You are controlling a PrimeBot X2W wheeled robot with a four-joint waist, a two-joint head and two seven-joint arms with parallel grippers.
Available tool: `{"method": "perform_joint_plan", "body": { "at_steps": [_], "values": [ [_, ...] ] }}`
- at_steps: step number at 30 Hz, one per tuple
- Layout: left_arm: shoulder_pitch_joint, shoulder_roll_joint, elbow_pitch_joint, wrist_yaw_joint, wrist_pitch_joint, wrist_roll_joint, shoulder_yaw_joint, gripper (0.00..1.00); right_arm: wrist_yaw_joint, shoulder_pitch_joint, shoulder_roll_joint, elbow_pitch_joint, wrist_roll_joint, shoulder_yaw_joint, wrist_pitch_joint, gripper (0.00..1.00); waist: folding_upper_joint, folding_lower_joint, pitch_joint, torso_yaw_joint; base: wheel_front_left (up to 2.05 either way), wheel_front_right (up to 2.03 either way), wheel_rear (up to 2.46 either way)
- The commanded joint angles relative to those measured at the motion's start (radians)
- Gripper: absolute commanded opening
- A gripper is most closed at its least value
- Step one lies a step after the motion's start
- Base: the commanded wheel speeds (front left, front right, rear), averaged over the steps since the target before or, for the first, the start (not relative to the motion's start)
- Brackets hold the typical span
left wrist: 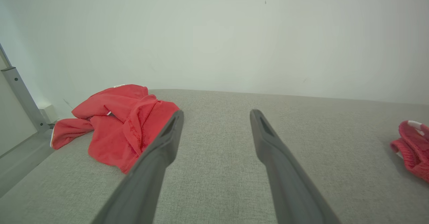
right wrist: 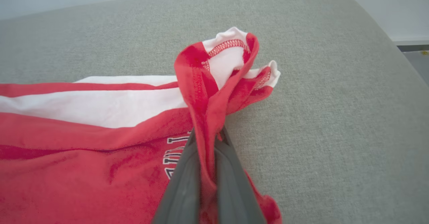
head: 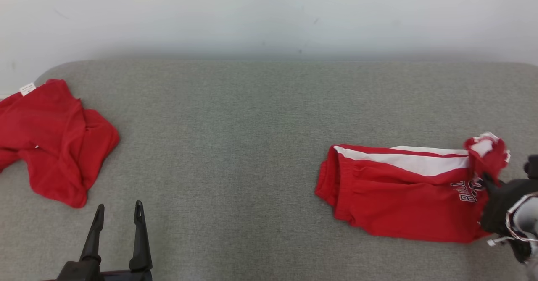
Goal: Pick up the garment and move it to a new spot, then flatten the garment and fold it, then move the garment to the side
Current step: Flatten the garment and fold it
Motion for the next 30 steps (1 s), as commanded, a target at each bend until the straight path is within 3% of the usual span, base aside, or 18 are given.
{"method": "perform_joint_plan", "body": {
  "at_steps": [1, 10, 19, 30],
  "values": [
    [0.008, -0.001, 0.001, 0.001, -0.004, 0.003, 0.002, 1.00, -0.002, -0.004, 0.008, -0.023, 0.015, 0.003, 0.000, 0.00, -0.0001, -0.0001, -0.005, -0.012, 0.00, 0.00, 0.00],
    [0.003, -0.001, 0.002, 0.003, -0.004, -0.002, -0.012, 1.00, -0.002, 0.026, 0.067, -0.277, 0.053, 0.035, 0.053, 0.00, -0.0001, -0.0001, -0.011, -0.025, 0.00, 0.00, 0.00],
    [-0.011, -0.001, 0.012, 0.011, -0.004, -0.025, -0.033, 1.00, -0.002, 0.099, 0.138, -0.472, 0.072, 0.022, 0.132, 0.00, -0.0001, -0.0001, -0.004, 0.012, 0.00, 0.00, 0.00],
    [-0.034, -0.001, 0.022, 0.015, -0.004, -0.038, -0.058, 1.00, -0.002, 0.175, 0.267, -0.531, 0.009, -0.042, 0.179, 0.00, -0.0001, -0.0001, 0.020, 0.047, 0.00, 0.00, 0.00]
  ]
}}
